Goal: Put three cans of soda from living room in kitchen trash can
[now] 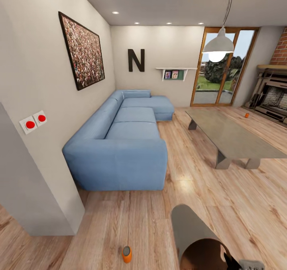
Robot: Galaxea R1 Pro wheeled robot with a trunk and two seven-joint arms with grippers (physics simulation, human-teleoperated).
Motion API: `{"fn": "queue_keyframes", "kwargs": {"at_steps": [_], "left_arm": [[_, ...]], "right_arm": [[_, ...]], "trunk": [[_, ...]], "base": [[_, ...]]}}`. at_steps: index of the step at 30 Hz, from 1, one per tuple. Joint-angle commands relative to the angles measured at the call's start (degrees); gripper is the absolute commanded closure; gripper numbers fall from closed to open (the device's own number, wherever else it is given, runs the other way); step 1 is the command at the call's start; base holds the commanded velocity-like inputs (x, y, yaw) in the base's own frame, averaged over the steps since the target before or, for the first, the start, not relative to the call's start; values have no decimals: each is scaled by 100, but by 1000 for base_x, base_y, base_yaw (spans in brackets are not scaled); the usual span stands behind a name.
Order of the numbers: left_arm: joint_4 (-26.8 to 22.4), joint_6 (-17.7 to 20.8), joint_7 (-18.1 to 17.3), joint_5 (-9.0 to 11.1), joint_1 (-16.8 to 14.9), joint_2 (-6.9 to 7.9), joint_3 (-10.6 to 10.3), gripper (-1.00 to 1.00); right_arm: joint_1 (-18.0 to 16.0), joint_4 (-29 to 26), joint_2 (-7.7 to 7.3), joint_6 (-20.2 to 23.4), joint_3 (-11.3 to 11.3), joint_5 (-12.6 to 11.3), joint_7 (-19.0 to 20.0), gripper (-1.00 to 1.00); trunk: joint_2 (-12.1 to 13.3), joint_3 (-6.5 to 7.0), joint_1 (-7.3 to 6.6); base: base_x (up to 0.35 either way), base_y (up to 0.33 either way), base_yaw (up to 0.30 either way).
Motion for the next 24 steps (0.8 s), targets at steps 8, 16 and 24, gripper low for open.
{"fn": "queue_keyframes", "kwargs": {"at_steps": [8, 16, 24], "left_arm": [[-2398, 2161, 3, 35, -52, -10, 17, -100], [-3900, 4148, -14, 25, -567, -302, 11, -100], [-3989, 5245, 5, 11, -1353, -395, 18, -100]], "right_arm": [[2, -996, -4, 757, 5, -7, 39, 100], [11, -3183, -4, 2818, -40, -42, 49, 100], [-7, -4919, 3, 4658, -67, -81, 112, 100]], "trunk": [[0, 0, 0], [0, 0, 0], [0, 0, 0]], "base": [[0, 0, 0], [0, 0, 0], [0, 0, 0]]}}
